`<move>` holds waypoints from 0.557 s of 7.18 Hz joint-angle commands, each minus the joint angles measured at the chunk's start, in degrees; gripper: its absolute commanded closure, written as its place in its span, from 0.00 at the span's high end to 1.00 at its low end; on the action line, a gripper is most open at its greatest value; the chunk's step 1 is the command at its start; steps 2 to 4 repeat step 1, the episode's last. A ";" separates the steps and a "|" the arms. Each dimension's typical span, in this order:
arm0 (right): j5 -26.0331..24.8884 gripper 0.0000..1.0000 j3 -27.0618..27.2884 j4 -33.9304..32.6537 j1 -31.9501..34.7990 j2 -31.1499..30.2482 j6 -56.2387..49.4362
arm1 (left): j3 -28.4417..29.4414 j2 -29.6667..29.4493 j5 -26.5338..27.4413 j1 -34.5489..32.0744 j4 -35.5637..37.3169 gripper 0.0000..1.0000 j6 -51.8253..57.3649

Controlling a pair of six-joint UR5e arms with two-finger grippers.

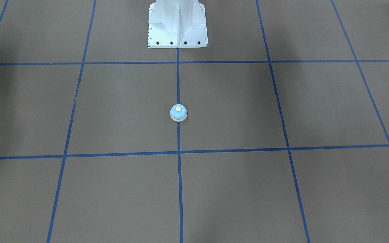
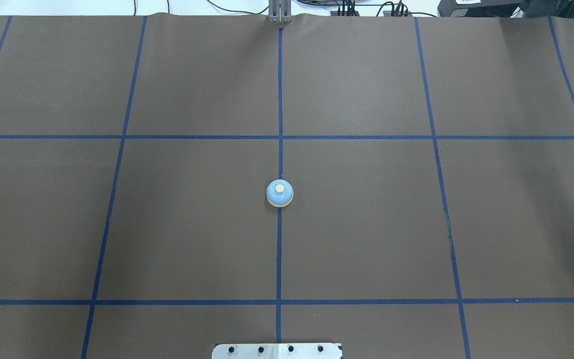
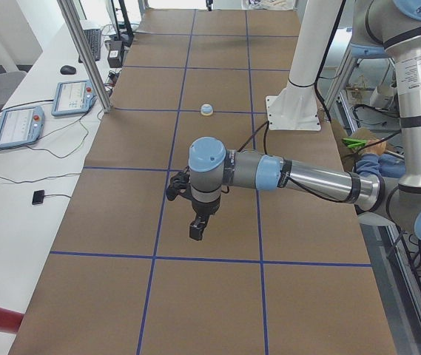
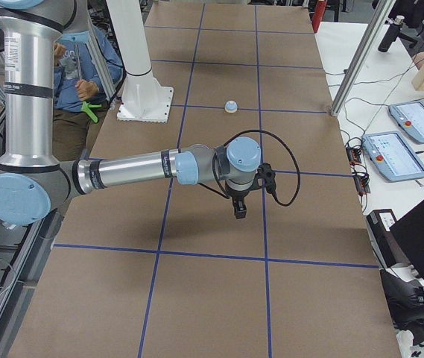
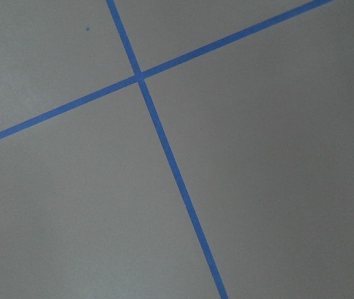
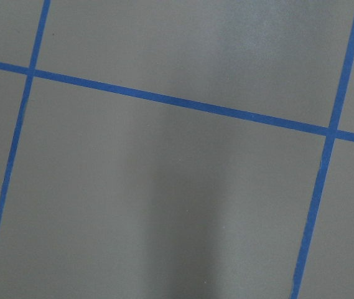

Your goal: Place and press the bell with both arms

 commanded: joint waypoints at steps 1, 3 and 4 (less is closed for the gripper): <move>0.13 1.00 0.04 0.00 -0.03 0.06 0.01 | -0.19 -0.37 -0.07 0.00 -0.01 1.00 -0.01; 0.13 1.00 0.04 0.00 -0.03 0.06 0.01 | -0.19 -0.37 -0.07 0.00 -0.01 1.00 -0.01; 0.13 1.00 0.04 0.00 -0.03 0.06 0.01 | -0.19 -0.37 -0.07 0.00 -0.01 1.00 -0.01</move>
